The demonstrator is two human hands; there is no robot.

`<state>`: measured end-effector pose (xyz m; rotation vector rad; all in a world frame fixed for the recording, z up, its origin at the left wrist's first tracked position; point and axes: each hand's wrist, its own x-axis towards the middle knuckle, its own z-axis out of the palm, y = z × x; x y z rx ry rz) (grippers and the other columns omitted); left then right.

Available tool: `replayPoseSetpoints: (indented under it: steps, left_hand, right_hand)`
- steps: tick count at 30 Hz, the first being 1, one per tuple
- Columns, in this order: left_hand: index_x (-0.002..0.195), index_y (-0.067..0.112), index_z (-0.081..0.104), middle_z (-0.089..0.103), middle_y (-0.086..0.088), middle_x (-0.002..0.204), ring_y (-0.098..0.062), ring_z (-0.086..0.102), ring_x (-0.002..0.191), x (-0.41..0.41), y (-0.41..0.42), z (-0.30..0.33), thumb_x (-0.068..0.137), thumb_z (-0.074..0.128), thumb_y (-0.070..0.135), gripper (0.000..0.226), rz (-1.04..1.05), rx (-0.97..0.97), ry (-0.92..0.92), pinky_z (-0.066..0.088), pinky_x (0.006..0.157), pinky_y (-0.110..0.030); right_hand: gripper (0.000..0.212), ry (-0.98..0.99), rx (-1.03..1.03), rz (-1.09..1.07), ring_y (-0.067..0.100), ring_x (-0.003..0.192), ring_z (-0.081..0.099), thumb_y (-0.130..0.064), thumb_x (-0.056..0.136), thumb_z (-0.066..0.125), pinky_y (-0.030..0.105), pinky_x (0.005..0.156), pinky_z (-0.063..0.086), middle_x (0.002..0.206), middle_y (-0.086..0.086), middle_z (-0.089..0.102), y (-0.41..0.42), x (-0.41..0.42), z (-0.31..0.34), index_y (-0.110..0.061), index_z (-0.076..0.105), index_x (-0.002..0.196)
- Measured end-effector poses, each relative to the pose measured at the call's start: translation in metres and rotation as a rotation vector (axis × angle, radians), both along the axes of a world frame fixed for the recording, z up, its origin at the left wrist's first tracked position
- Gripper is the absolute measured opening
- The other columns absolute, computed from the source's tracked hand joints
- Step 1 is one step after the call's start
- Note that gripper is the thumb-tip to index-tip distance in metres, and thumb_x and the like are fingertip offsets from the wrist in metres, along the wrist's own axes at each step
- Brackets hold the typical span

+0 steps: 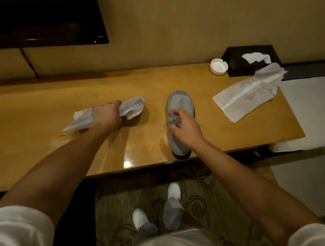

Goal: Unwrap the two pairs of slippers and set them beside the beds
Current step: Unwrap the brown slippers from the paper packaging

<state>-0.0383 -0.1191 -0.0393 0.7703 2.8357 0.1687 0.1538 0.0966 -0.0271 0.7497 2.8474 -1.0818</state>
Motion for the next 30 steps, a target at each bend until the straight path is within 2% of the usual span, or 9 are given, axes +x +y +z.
replayPoseSetpoints:
  steps: [6,10,14,16,20,22,24,26,30]
  left_hand:
    - [0.107,0.022,0.072,0.077,-0.003,0.097,-0.023,0.069,0.087,0.046,-0.049,0.052,0.080,0.061,0.027,0.030,0.080,0.530,-0.110,0.051,0.072,-0.033]
    - [0.087,0.025,0.075,0.075,0.014,0.085,-0.007,0.068,0.083,0.075,-0.081,0.095,0.064,0.066,0.005,0.031,0.333,0.992,-0.520,0.055,0.069,-0.026]
    - [0.107,0.025,0.072,0.078,0.006,0.099,-0.016,0.074,0.096,0.103,-0.096,0.117,0.064,0.075,0.020,0.043,0.350,1.298,-0.669,0.059,0.074,-0.027]
    - [0.120,0.023,0.068,0.077,0.002,0.110,-0.018,0.074,0.102,0.121,-0.104,0.122,0.074,0.083,0.036,0.050,0.364,1.427,-0.655,0.060,0.074,-0.026]
    - [0.102,0.035,0.073,0.078,0.009,0.099,-0.008,0.075,0.092,0.149,-0.100,0.118,0.077,0.078,0.057,0.034,0.452,1.431,-0.490,0.058,0.069,-0.022]
    - [0.097,0.034,0.072,0.078,0.013,0.093,-0.003,0.074,0.088,0.156,-0.099,0.115,0.079,0.074,0.053,0.026,0.419,1.405,-0.461,0.056,0.067,-0.018]
    - [0.096,0.029,0.073,0.078,0.011,0.092,-0.004,0.074,0.086,0.162,-0.102,0.113,0.079,0.073,0.053,0.029,0.396,1.394,-0.476,0.054,0.065,-0.017]
    - [0.096,0.027,0.076,0.079,0.002,0.096,-0.013,0.076,0.087,0.166,-0.107,0.114,0.079,0.075,0.056,0.034,0.373,1.415,-0.538,0.057,0.066,-0.022]
    - [0.098,0.026,0.076,0.079,-0.003,0.099,-0.020,0.077,0.088,0.169,-0.111,0.124,0.077,0.079,0.055,0.036,0.346,1.427,-0.551,0.061,0.067,-0.028]
  right_hand:
    - [0.071,0.193,-0.161,0.281,0.006,0.134,0.047,-0.053,0.085,0.073,0.024,0.104,0.041,0.151,-0.008,0.051,-0.037,-0.039,0.070,-0.039,0.046,0.149]
    - [0.051,0.302,-0.292,0.337,0.001,0.093,0.067,-0.047,0.090,0.072,0.020,0.079,0.054,0.107,-0.016,0.069,-0.076,-0.049,0.118,-0.039,0.057,0.138]
    - [0.028,0.421,-0.260,0.305,0.003,0.073,0.060,-0.043,0.096,0.065,0.028,0.067,0.051,0.081,-0.015,0.064,-0.098,-0.044,0.146,-0.026,0.065,0.118]
    - [0.033,0.416,-0.254,0.260,0.012,0.081,0.065,-0.046,0.096,0.064,0.040,0.071,0.056,0.092,-0.008,0.068,-0.116,-0.035,0.158,-0.023,0.064,0.120]
    - [0.080,0.353,0.054,0.524,0.017,0.137,0.047,-0.059,0.082,0.074,0.036,0.107,0.046,0.152,-0.005,0.047,-0.136,-0.019,0.173,-0.037,0.041,0.152]
    - [0.051,0.382,0.128,0.623,0.020,0.129,0.055,-0.041,0.088,0.072,0.044,0.100,0.050,0.142,-0.003,0.059,-0.147,-0.015,0.175,-0.032,0.061,0.137]
    - [0.009,0.513,0.091,0.490,0.012,0.088,0.067,-0.027,0.092,0.066,0.037,0.074,0.052,0.095,-0.008,0.073,-0.148,-0.016,0.177,-0.032,0.073,0.094]
    - [0.036,0.575,-0.205,0.194,0.009,0.060,0.052,-0.039,0.096,0.063,0.031,0.059,0.040,0.064,-0.009,0.056,-0.141,-0.019,0.180,-0.025,0.056,0.064]
    - [0.029,0.434,-0.566,-0.258,0.017,0.073,0.060,-0.034,0.097,0.065,0.033,0.067,0.045,0.075,0.001,0.062,-0.122,-0.025,0.179,-0.018,0.060,0.072]
